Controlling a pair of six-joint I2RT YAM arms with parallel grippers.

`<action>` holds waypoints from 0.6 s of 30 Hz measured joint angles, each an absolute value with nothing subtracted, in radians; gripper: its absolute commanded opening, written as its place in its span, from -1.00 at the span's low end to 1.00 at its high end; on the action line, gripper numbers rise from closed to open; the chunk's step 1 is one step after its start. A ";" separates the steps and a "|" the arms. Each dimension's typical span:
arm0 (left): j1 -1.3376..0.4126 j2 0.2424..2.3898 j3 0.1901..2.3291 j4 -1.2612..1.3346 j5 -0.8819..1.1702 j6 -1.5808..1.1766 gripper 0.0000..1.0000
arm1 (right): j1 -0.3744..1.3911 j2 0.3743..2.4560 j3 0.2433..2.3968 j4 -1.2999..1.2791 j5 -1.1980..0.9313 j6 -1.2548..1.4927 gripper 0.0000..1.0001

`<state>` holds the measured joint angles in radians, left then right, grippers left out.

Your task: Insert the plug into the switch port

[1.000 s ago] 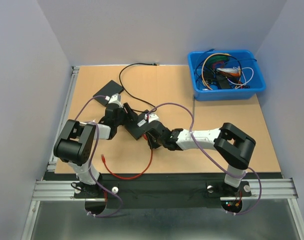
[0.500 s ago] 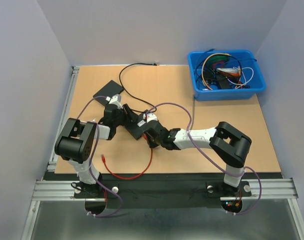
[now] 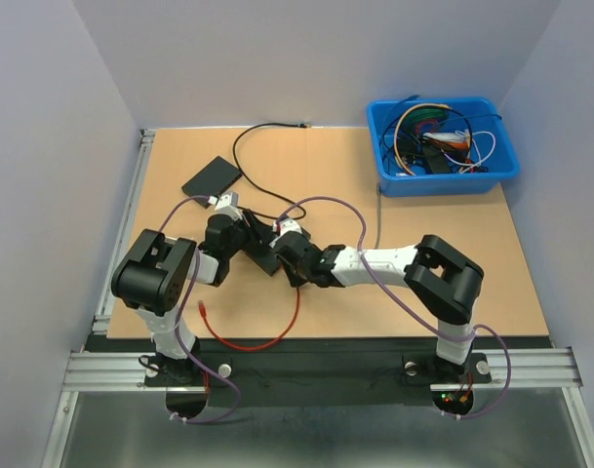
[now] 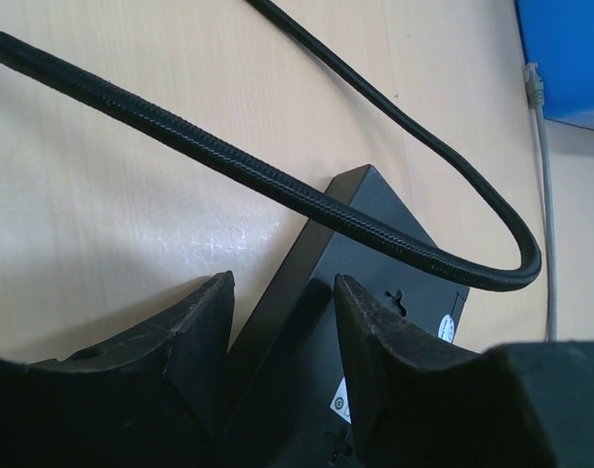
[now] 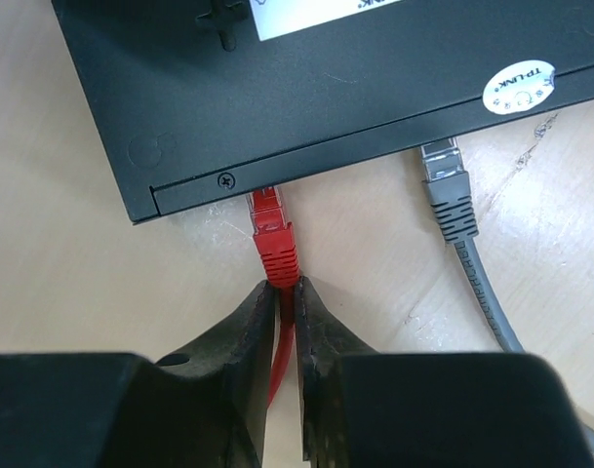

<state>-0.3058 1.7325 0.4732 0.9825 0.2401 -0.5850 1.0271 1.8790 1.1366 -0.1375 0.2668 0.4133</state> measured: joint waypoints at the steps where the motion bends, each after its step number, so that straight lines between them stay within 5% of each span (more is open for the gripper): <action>1: -0.311 1.734 0.468 0.994 0.229 -0.584 0.09 | 1.027 1.881 1.143 -0.148 0.269 0.411 -0.67; 18: -0.404 1.776 0.458 1.120 0.040 -0.561 0.03 | 1.027 1.950 1.330 -0.368 0.280 0.282 -0.74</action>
